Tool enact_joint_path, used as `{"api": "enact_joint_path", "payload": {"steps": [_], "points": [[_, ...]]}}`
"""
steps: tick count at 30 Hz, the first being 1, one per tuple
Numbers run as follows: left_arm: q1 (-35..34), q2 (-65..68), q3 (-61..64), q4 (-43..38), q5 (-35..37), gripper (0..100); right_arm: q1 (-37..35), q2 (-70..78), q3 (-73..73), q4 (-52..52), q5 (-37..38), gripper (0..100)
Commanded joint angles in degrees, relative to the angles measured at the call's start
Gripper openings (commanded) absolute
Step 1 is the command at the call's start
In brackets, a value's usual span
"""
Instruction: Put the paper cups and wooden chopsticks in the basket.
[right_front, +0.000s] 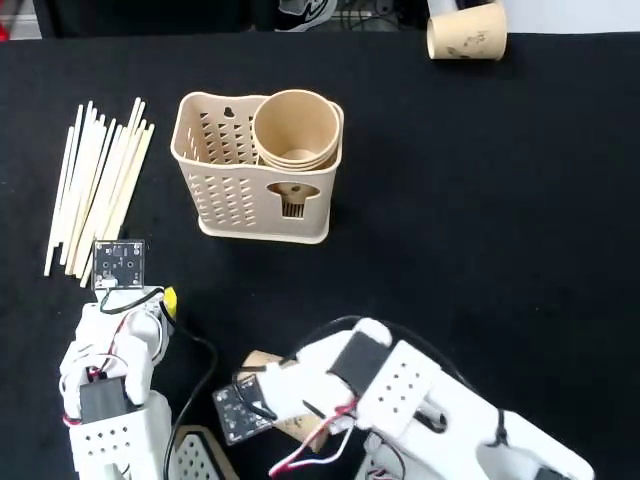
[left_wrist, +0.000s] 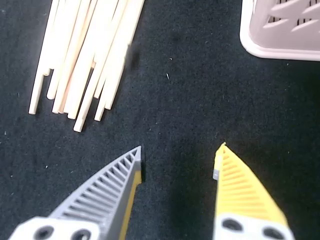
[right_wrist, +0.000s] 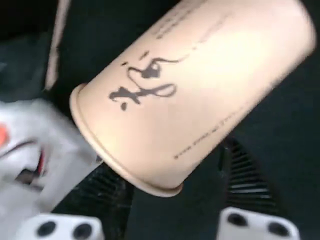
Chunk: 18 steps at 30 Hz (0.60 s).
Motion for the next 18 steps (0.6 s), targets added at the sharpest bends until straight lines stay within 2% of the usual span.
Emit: {"api": "enact_joint_path", "payload": {"steps": [1, 3, 5, 9, 11, 14, 18], "points": [[0.6, -0.4, 1.0, -0.6, -0.4, 24, -0.4, -6.5, -2.5, -1.0, -5.5, 8.5], [0.6, -0.4, 1.0, -0.6, -0.4, 24, -0.4, -11.2, -4.0, -0.9, -9.3, 0.8], [0.6, -0.4, 1.0, -0.6, -0.4, 24, 1.1, -15.7, -5.2, 0.6, -10.5, 3.3], [0.6, -0.4, 1.0, -0.6, -0.4, 24, 6.4, -22.3, -9.5, 3.4, -10.9, 1.2], [0.6, -0.4, 1.0, -0.6, -0.4, 24, 8.8, -22.5, -12.0, 4.3, -11.6, 1.2], [0.6, -0.4, 1.0, -0.6, -0.4, 24, 11.9, -20.4, -17.4, 4.5, -17.1, 1.2], [0.6, -0.4, 1.0, -0.5, -0.4, 24, 17.6, -13.0, -30.4, 5.1, -22.2, 1.2]]}}
